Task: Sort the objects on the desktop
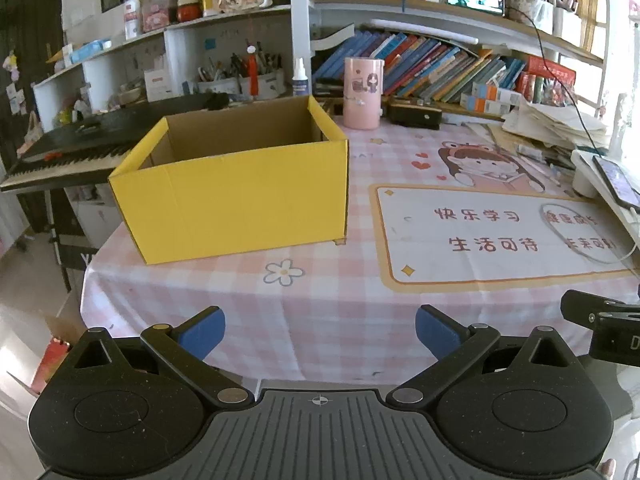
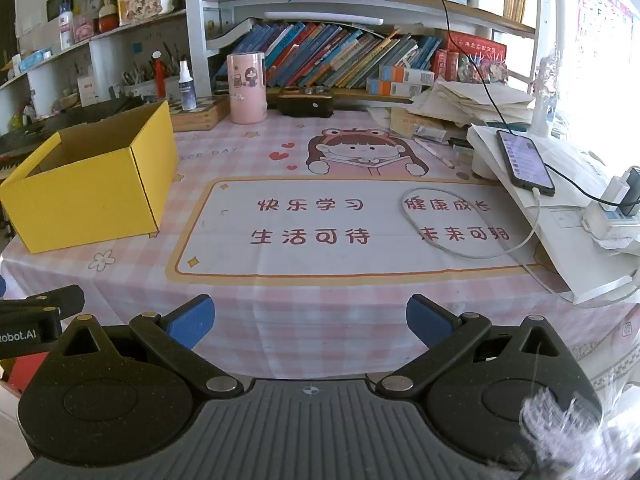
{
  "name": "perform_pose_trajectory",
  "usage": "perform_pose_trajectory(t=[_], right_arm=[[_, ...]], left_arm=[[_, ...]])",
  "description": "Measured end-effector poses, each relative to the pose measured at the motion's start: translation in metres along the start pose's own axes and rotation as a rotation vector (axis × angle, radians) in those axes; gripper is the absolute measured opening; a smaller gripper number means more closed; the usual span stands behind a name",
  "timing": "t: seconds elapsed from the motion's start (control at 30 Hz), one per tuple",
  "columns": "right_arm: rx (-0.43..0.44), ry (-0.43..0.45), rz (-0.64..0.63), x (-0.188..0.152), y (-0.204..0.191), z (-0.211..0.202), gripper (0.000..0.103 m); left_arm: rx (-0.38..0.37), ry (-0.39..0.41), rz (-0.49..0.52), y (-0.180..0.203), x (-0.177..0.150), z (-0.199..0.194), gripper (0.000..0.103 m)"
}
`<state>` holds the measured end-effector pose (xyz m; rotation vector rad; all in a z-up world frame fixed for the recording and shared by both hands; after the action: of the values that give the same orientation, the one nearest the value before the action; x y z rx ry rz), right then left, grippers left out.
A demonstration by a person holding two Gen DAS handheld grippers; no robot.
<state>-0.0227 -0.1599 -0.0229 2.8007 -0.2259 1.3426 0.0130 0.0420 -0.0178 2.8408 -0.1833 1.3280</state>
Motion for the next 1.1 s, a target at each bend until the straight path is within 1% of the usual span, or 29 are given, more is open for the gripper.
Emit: perform_pose_trajectory(t=[0.47, 1.1], right_arm=[[0.001, -0.002, -0.007, 0.002, -0.001, 0.002, 0.103], [0.002, -0.018, -0.014, 0.003, -0.002, 0.008, 0.103]], left_arm=[[-0.018, -0.005, 0.025, 0.007, 0.003, 0.004, 0.103], [-0.028, -0.039, 0.018, 0.008, 0.002, 0.011, 0.103]])
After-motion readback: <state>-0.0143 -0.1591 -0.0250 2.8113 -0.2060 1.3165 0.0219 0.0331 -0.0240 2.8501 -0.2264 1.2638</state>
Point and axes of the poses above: each gripper's, at about its wrist camera, not at the fingertips, and z roughly the way its jaws point, y to its right, x to its top, the point moved 2 cm from there along z, roughly the way its jaws point, and after that the axes turned 2 degrees about x, right-handed, at the moved point
